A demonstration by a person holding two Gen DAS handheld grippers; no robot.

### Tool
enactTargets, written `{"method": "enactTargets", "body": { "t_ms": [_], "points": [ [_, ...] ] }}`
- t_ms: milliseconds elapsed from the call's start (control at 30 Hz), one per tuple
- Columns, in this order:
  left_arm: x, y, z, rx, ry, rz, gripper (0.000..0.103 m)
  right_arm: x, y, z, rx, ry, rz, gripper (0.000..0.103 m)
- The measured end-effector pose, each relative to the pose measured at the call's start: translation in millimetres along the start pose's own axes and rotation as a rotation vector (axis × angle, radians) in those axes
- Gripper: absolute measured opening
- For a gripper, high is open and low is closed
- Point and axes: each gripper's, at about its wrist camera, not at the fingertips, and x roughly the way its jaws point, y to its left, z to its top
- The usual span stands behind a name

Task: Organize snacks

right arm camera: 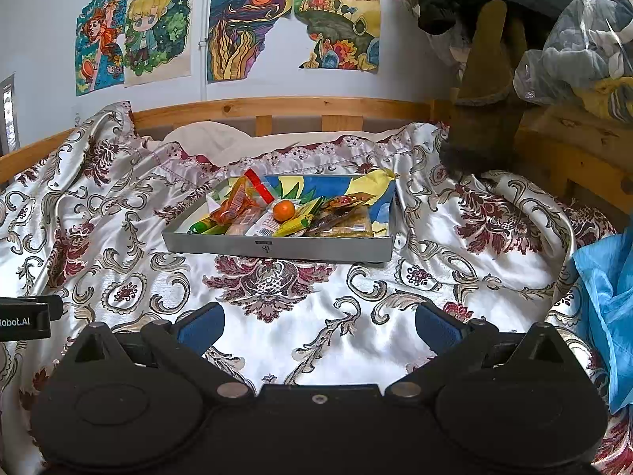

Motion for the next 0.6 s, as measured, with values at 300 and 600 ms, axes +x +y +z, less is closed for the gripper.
{"method": "enactTargets", "body": {
  "t_ms": [300,600],
  "points": [
    [2.2,1.6,-2.3,-0.002,0.006,-0.003,0.103,0.0,0.1,0.1,-0.001,0.000,0.000,0.102],
    [2.0,1.0,-1.9,-0.001,0.007,-0.002,0.103,-0.1,0.0,0.1,-0.001,-0.001,0.000,0.102]
  ]
}}
